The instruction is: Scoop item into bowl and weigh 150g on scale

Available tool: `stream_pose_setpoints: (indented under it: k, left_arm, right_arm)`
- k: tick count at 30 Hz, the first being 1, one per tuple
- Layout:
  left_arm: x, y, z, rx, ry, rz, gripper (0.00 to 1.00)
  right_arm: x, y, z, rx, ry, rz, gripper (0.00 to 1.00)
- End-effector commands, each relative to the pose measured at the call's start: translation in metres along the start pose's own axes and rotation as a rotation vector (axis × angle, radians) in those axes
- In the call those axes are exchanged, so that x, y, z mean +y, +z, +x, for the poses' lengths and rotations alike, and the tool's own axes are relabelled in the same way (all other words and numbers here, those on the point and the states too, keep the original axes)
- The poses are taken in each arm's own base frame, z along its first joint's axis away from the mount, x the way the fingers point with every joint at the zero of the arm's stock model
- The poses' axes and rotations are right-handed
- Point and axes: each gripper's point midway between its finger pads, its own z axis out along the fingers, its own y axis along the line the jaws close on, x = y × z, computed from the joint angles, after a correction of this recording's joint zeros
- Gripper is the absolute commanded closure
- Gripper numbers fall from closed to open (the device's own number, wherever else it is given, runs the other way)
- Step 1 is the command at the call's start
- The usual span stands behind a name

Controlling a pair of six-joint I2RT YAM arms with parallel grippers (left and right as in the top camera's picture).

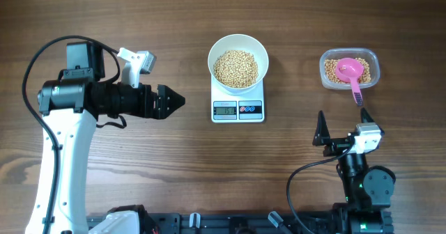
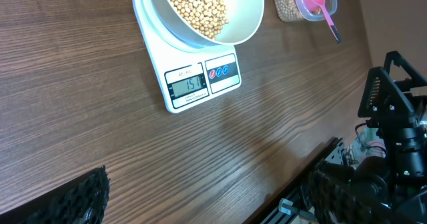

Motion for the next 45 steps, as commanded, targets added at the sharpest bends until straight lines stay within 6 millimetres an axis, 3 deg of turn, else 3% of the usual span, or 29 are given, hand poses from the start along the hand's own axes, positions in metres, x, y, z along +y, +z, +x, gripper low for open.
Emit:
stream_pose_setpoints:
  k: [1, 8, 11, 14, 18, 22, 24, 26, 32, 42, 45]
  left_arm:
    - [-0.003, -0.004, -0.005, -0.014, 0.039, -0.002, 0.00]
    - [-0.016, -0.017, -0.003, -0.057, 0.078, -0.010, 0.00]
    - [-0.030, -0.041, -0.012, -0.176, 0.189, -0.071, 0.00]
    - [-0.025, -0.062, -0.006, -0.248, 0.247, -0.226, 0.00]
    - [-0.025, -0.075, 0.012, -0.341, 0.326, -0.326, 0.00]
    - [-0.040, -0.088, 0.029, -0.434, 0.392, -0.346, 0.00]
    - [-0.059, -0.105, 0.048, -0.509, 0.444, -0.361, 0.00]
    - [-0.060, -0.110, 0.061, -0.534, 0.452, -0.396, 0.00]
    - [-0.042, -0.101, 0.086, -0.618, 0.458, -0.470, 0.00]
    - [-0.003, -0.075, 0.044, -0.879, 0.349, -0.417, 0.00]
    - [0.006, -0.065, 0.042, -0.923, 0.362, -0.409, 0.00]
  right_arm:
    - [0.000, -0.001, -0.002, -0.013, -0.019, 0.005, 0.00]
    - [0.000, -0.001, -0.002, -0.012, -0.019, 0.005, 0.00]
    - [0.000, -0.001, -0.002, -0.012, -0.018, 0.005, 0.00]
    - [0.000, -0.001, -0.002, -0.012, -0.018, 0.005, 0.00]
    - [0.000, -0.001, -0.002, -0.012, -0.018, 0.005, 0.00]
    - [0.000, -0.001, -0.002, -0.012, -0.018, 0.005, 0.00]
    - [0.000, -0.001, -0.002, -0.012, -0.018, 0.005, 0.00]
    - [0.000, -0.001, -0.002, -0.012, -0.018, 0.005, 0.00]
    - [0.000, -0.001, -0.002, -0.012, -0.018, 0.005, 0.00]
    - [0.000, -0.001, -0.002, -0.012, -0.018, 0.005, 0.00]
    - [0.000, -0.001, -0.002, -0.012, -0.018, 0.005, 0.00]
